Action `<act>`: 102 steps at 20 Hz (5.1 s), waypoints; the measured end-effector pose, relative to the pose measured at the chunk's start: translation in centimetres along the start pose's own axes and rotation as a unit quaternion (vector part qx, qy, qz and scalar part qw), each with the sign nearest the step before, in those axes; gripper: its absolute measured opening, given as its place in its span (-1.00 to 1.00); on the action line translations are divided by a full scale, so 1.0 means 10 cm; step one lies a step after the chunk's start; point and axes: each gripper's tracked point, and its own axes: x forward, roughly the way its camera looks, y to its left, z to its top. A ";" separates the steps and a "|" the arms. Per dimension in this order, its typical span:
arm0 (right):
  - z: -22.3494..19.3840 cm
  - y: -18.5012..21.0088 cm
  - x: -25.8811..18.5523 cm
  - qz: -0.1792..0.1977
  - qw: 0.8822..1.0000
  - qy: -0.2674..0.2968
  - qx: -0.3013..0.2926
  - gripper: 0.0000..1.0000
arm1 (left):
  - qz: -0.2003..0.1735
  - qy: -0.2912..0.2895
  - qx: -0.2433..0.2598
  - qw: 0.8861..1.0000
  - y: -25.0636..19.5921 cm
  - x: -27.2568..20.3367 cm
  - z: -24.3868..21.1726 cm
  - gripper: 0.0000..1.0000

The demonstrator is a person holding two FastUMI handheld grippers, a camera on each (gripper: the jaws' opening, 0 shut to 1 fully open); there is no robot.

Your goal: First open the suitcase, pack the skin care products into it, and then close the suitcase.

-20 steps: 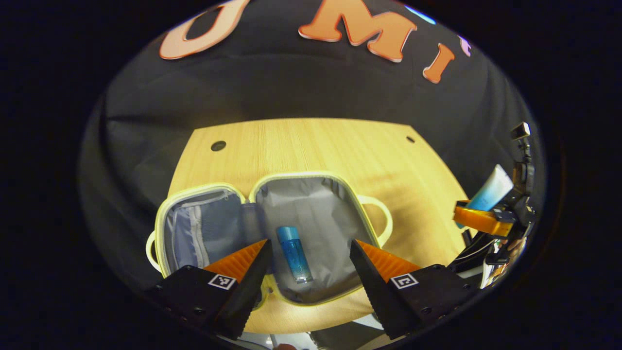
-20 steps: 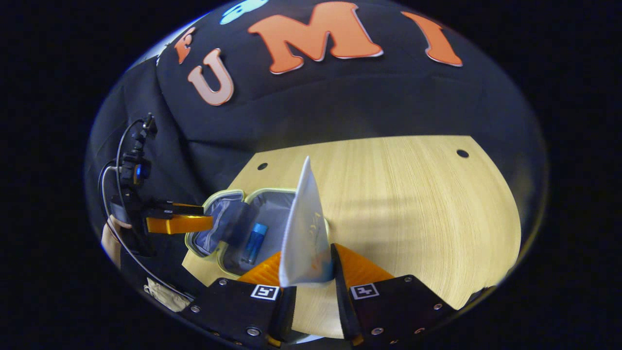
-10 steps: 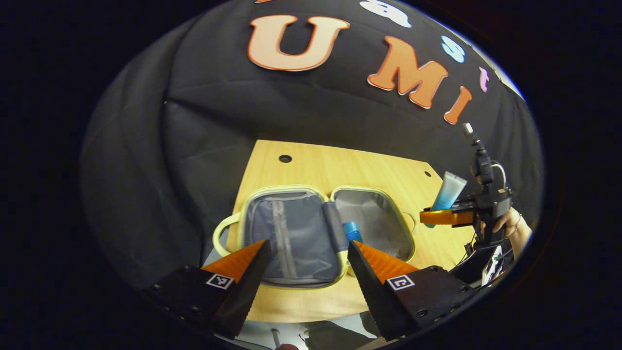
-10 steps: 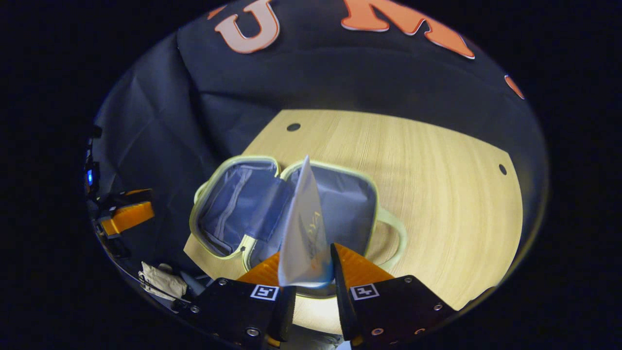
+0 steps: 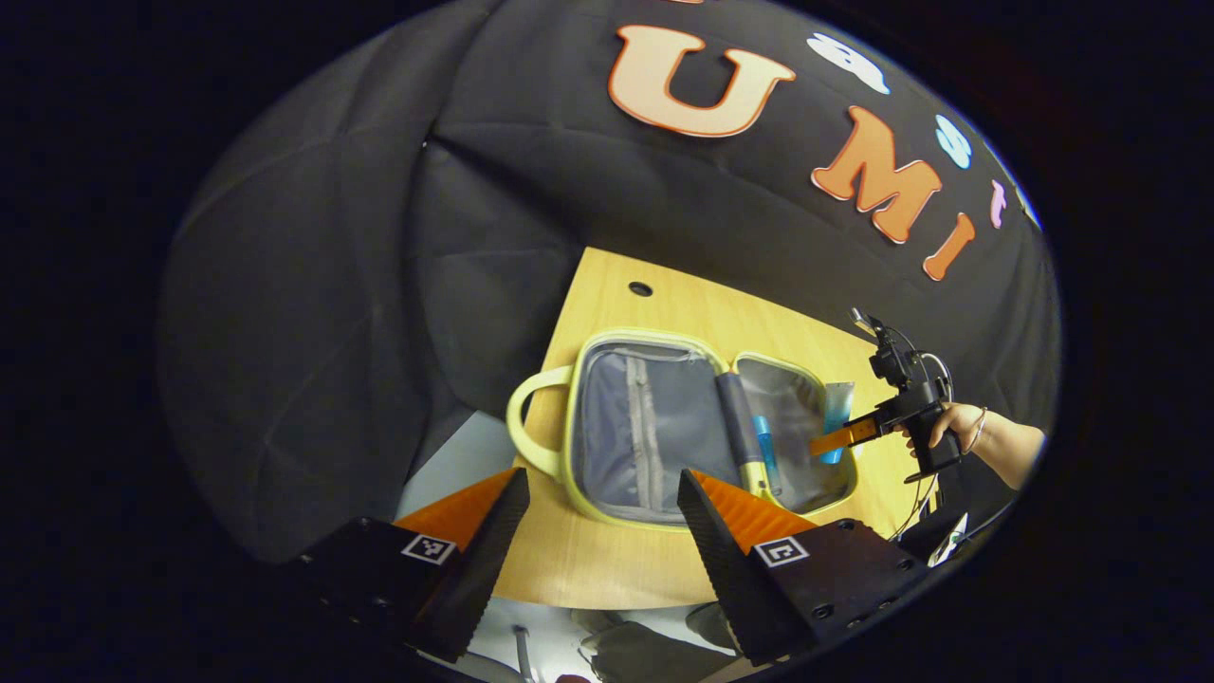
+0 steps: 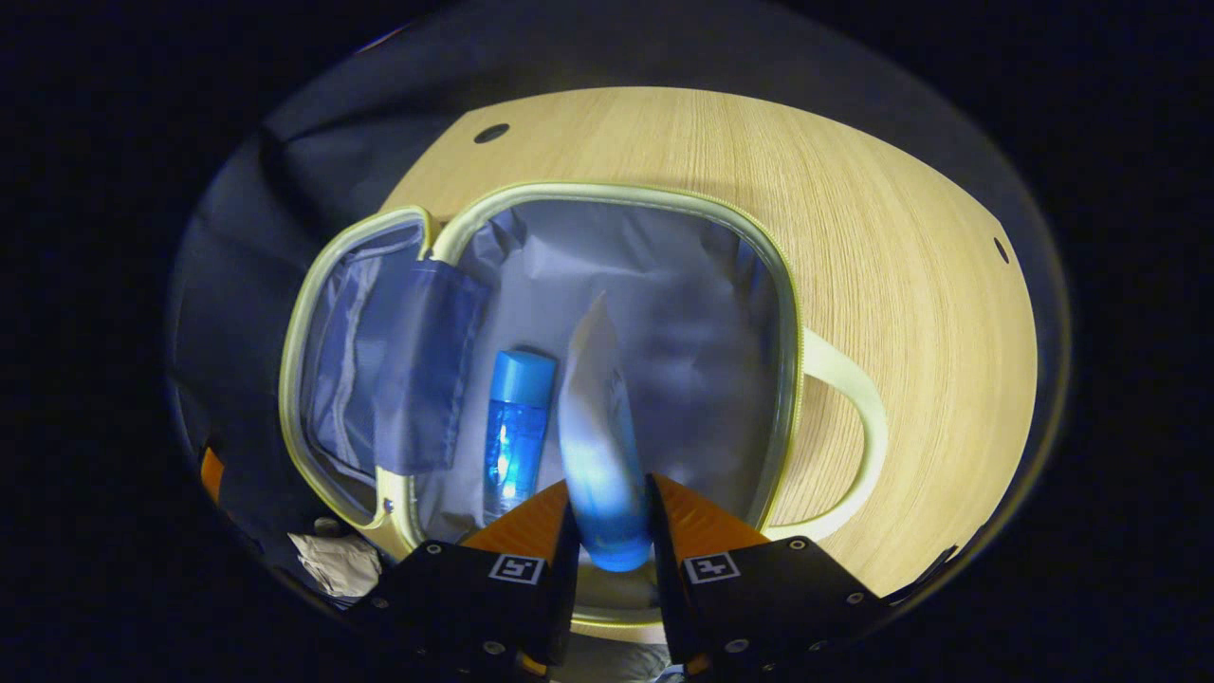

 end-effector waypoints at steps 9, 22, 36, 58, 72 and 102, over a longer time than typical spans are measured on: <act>0.03 0.09 -0.18 0.002 0.999 -0.040 -0.006 0.89 | 0.009 0.025 -0.060 0.998 0.38 0.30 -0.20 0.96; -0.15 0.36 -1.11 0.074 0.975 -0.206 0.035 0.92 | -0.078 0.022 -0.266 0.961 0.88 1.63 -0.06 0.96; -0.68 -0.18 -1.26 0.017 0.971 -0.226 0.074 0.92 | -0.088 0.026 -0.300 0.949 0.71 1.96 -0.06 0.31; -0.12 -1.66 -2.32 -0.001 0.920 -0.391 0.006 0.93 | 0.101 -0.078 0.142 0.982 -1.76 0.24 1.01 -0.92; -0.70 -3.30 -2.72 -0.029 0.907 -0.413 0.078 0.92 | 0.044 -0.047 0.212 0.975 -4.08 0.94 0.56 -0.92; -0.91 -2.76 -2.81 -0.029 0.889 -0.455 0.039 0.92 | -0.042 -0.212 0.078 0.973 -4.77 0.56 1.08 0.95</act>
